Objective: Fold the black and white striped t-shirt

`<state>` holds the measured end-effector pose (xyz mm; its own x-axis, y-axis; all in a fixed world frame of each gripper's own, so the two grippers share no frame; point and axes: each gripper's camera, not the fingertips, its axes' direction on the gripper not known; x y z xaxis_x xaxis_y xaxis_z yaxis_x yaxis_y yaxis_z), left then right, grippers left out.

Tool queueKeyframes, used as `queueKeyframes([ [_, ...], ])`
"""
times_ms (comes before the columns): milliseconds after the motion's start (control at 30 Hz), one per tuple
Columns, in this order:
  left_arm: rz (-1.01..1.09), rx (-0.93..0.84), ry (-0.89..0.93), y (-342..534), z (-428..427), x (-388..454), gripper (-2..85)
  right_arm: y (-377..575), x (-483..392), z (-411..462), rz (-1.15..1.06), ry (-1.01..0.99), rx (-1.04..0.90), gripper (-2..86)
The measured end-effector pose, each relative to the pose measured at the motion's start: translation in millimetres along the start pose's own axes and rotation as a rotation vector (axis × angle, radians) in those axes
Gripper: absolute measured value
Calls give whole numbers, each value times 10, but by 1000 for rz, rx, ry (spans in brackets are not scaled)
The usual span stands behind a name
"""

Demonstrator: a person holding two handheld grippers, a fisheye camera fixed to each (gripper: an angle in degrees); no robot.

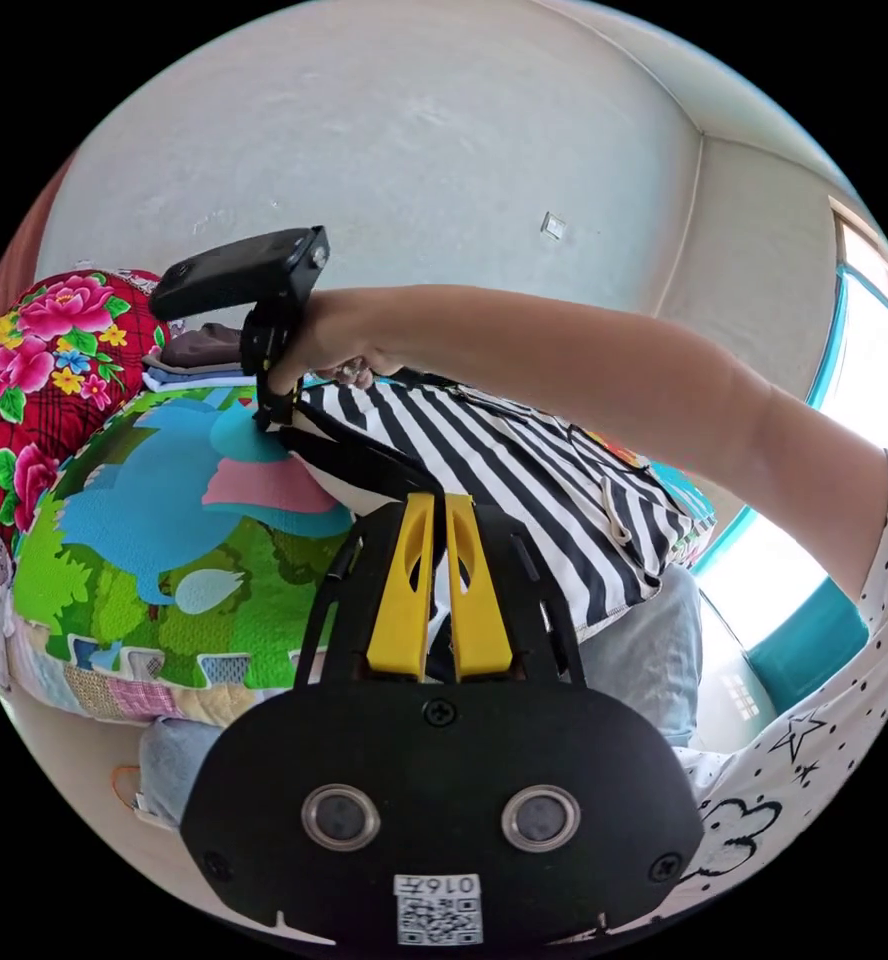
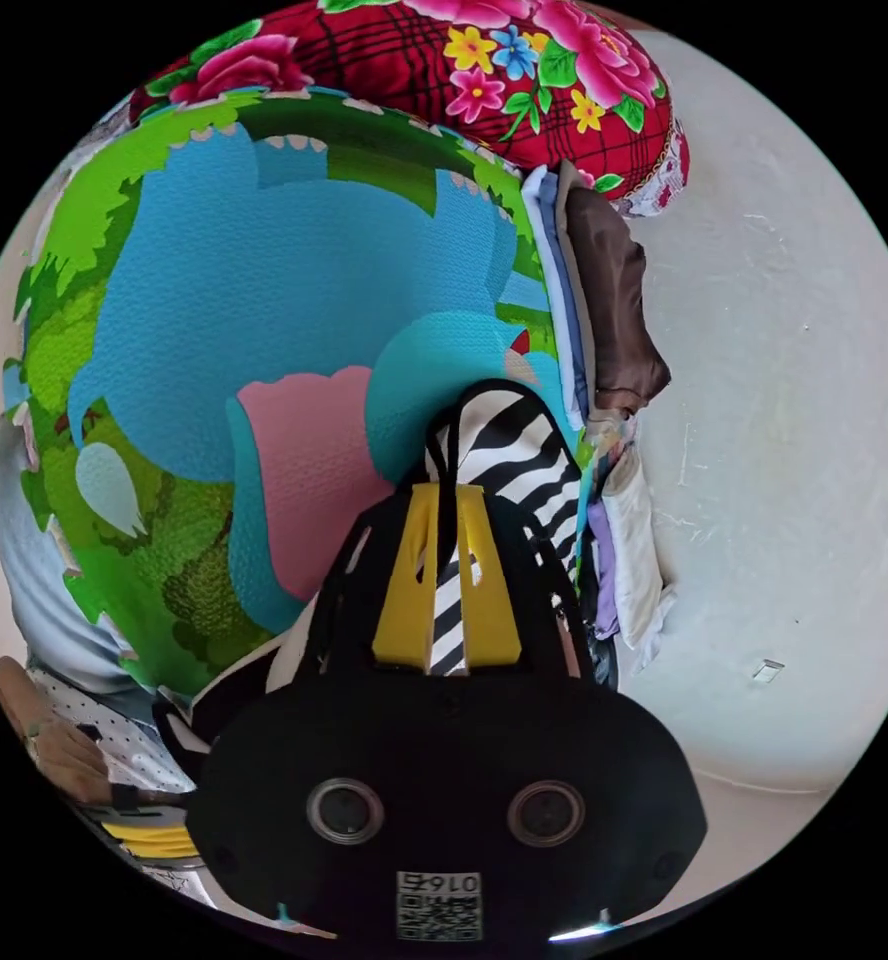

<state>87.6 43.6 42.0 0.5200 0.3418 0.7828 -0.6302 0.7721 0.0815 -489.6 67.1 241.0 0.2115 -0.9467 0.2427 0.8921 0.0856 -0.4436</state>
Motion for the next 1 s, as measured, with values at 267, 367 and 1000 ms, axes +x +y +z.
queueKeyframes([
  [267,51,36,104,-735,-324,211,-9,746,1227,117,119,-379,102,11],
  [367,107,46,128,-1131,-348,457,-9,1238,1766,240,182,-504,147,10],
  [1000,476,-217,575,-3411,1789,3949,-9,6763,4179,2001,866,-630,293,10],
])
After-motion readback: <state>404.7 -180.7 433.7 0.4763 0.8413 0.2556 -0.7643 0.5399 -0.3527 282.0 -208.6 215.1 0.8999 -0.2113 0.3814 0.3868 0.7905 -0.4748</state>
